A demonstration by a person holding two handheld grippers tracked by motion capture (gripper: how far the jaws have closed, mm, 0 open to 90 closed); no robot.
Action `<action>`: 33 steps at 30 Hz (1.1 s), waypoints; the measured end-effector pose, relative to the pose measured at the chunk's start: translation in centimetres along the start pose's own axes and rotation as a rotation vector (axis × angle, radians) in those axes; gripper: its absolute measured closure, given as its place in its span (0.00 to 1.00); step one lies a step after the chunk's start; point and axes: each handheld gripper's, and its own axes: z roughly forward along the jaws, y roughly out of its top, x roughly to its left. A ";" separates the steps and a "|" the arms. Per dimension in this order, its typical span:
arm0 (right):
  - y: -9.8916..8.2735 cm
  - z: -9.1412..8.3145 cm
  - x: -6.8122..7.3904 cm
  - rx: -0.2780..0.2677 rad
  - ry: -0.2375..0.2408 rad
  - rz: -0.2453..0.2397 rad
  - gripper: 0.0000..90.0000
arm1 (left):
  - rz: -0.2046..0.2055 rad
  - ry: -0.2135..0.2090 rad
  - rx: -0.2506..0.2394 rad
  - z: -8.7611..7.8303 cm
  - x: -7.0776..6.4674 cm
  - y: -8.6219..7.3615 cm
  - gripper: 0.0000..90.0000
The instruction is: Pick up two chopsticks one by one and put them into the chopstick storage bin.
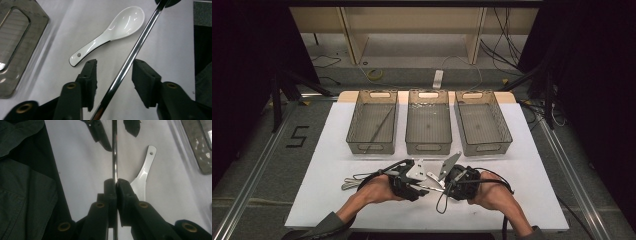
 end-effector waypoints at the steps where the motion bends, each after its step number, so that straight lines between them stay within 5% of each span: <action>1: 0.0 0.0 0.0 -0.004 0.001 -0.007 0.97 | 0.006 -0.004 0.005 0.0 0.0 0.0 0.67; 5: 0.2 0.1 0.1 -0.004 -0.005 -0.020 0.97 | 0.022 -0.016 0.020 0.0 -0.2 0.0 0.78; 11: -0.1 0.2 0.1 -0.017 0.011 -0.060 0.96 | 0.103 -0.032 0.053 -0.2 -0.8 0.2 0.84; 15: -0.3 0.5 0.0 -0.017 0.020 -0.067 0.92 | 0.152 -0.088 0.082 -0.2 -1.4 0.2 0.91; 19: -0.3 -0.2 -0.4 -0.069 -0.040 -0.029 0.73 | 0.124 -0.072 0.108 -0.3 -1.2 0.0 0.93; 25: -0.1 -1.7 -0.4 -0.225 -0.120 0.041 0.55 | 0.044 -0.013 0.102 -1.3 0.2 -0.4 0.93; 29: -0.4 -2.1 -0.5 -0.311 -0.131 0.086 0.50 | -0.037 0.048 0.089 -2.2 1.5 -1.1 0.93; 33: -0.7 -2.1 -0.4 -0.341 -0.129 0.108 0.46 | -0.109 0.091 0.072 -3.2 2.8 -1.8 0.93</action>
